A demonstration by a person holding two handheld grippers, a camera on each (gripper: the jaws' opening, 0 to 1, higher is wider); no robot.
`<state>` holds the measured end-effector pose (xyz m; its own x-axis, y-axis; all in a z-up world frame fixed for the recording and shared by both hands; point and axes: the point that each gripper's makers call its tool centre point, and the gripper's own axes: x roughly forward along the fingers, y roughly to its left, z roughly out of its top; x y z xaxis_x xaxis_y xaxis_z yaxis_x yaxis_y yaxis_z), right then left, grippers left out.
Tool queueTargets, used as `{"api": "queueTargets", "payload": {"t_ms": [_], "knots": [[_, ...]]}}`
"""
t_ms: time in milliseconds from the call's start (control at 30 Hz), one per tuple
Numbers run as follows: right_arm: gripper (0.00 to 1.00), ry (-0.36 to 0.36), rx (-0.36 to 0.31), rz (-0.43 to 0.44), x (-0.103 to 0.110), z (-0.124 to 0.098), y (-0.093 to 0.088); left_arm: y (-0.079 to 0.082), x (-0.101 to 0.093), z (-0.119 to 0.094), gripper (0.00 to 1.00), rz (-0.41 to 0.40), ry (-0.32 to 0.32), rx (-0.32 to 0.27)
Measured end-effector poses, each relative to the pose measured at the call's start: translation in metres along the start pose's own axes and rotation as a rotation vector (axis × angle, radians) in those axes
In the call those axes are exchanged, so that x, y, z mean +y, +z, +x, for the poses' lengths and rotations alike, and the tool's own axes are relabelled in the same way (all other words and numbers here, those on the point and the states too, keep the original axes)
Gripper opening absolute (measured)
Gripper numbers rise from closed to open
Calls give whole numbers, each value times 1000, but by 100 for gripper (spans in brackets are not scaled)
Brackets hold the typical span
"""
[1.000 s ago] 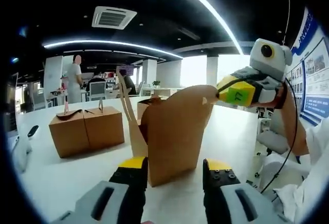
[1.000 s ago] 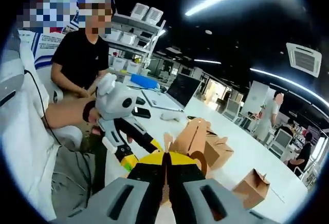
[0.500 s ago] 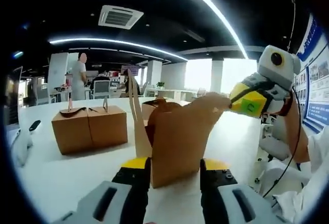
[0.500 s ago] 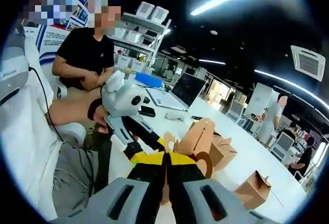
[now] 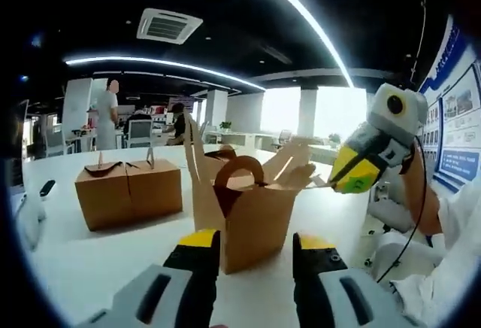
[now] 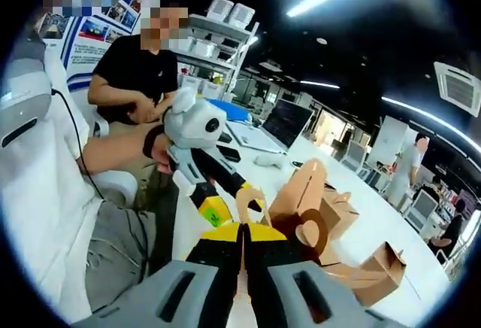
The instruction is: Pick up one paper box from the group, open the paper box, and remove the item inside
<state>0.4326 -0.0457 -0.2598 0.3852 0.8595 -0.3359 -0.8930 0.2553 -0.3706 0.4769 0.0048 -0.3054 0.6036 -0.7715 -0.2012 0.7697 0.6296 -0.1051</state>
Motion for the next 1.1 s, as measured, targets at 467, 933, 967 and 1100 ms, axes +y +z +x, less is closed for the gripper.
{"api": "queueTargets", "payload": {"t_ms": [467, 933, 967, 1100], "knots": [[3, 44, 59, 35, 18, -7, -37, 19, 13, -14, 40, -73, 3, -77], [3, 44, 53, 47, 18, -4, -40, 30, 10, -16, 40, -109, -9, -123], [3, 44, 53, 49, 18, -3, -40, 29, 9, -14, 40, -110, -6, -122], [3, 47, 71, 45, 21, -2, -44, 30, 10, 0, 40, -108, 25, -118]]}}
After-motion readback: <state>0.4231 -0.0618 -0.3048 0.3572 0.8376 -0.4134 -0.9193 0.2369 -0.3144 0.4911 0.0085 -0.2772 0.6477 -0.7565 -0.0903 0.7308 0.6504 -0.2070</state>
